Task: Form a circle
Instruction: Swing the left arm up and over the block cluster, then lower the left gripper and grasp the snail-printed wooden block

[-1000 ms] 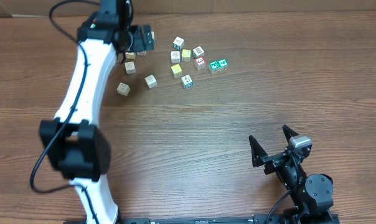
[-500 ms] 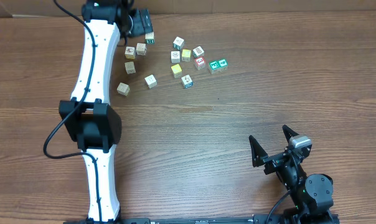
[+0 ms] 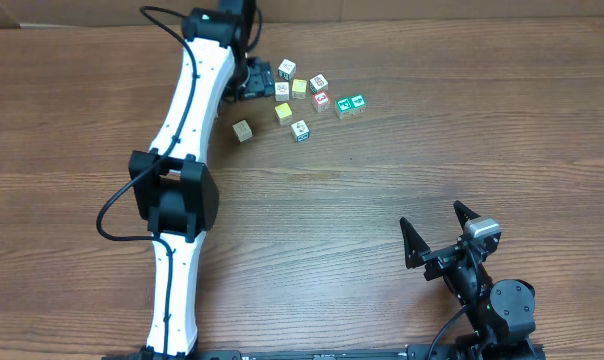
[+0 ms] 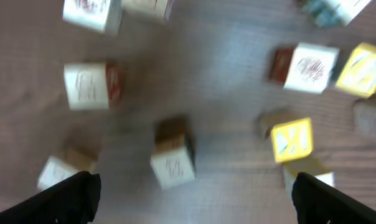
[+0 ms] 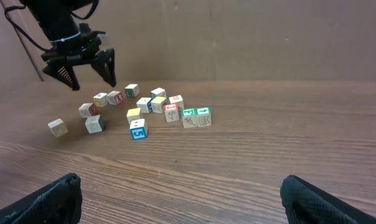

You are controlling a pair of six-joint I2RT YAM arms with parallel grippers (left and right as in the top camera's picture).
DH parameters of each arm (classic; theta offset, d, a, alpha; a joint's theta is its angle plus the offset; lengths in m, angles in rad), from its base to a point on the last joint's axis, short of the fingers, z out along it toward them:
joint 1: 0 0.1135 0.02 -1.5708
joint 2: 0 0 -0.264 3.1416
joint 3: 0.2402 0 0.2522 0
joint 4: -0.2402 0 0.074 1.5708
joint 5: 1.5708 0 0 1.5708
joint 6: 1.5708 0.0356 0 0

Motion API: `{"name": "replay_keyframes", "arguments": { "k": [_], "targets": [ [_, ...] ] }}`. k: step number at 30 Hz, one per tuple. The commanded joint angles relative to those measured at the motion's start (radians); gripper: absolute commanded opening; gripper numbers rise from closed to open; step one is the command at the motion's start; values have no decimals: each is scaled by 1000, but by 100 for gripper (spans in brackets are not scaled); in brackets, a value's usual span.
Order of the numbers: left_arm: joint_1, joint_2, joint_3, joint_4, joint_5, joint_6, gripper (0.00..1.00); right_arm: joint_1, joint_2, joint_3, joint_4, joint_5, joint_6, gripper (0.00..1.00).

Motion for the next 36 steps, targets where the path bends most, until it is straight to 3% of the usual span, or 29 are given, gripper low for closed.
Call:
{"name": "replay_keyframes", "arguments": {
  "k": [1, 8, 12, 21, 31, 36],
  "targets": [
    [3, 12, -14, -31, -65, -79, 97, -8, -12, -3, 6, -1, 4, 100],
    [19, 12, -80, 1, -19, -85, 100, -8, -12, -3, 6, -1, 4, 100],
    [21, 12, -154, 83, 42, -100, 91, -8, -12, -3, 6, -1, 4, 100],
    [-3, 12, -232, 177, 29, -140, 88, -8, -12, -3, 6, -1, 4, 100],
    [0, 12, -328, 201, 24, -147, 65, -8, -12, -3, 6, -1, 4, 100],
    [0, 12, -328, 229, 53, -151, 64, -8, -12, -3, 6, -1, 4, 100]
  ]
}}
